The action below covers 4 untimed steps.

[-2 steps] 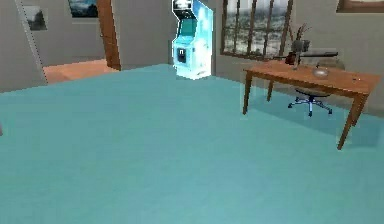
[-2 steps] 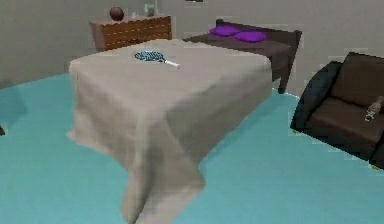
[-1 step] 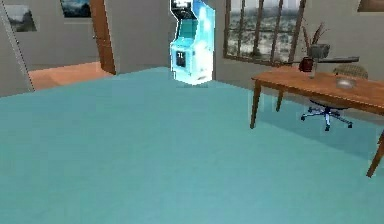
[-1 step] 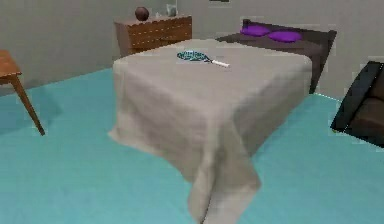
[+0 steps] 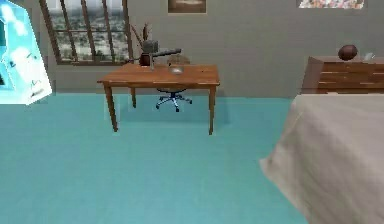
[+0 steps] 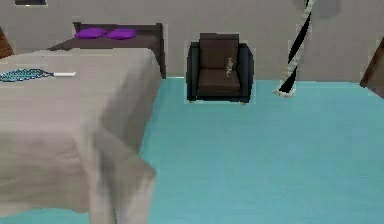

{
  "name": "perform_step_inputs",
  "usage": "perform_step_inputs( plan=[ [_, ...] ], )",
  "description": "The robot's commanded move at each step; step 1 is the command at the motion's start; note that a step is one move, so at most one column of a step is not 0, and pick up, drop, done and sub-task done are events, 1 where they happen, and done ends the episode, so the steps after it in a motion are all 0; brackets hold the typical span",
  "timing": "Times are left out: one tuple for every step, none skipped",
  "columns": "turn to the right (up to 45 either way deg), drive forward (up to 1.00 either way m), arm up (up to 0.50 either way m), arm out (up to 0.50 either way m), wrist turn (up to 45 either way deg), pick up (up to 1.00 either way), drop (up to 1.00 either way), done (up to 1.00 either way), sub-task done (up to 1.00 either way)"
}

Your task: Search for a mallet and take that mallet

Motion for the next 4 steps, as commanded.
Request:
perform_step_inputs(
  plan=[
    [0.0, 1.0, 0.0, 0.0, 0.0, 0.0, 0.0, 0.0, 0.0],
    [0.0, 0.7, 0.0, 0.0, 0.0, 0.0, 0.0, 0.0, 0.0],
    [-45.0, 0.0, 0.0, 0.0, 0.0, 0.0, 0.0, 0.0, 0.0],
    [-45.0, 0.0, 0.0, 0.0, 0.0, 0.0, 0.0, 0.0, 0.0]
  ],
)
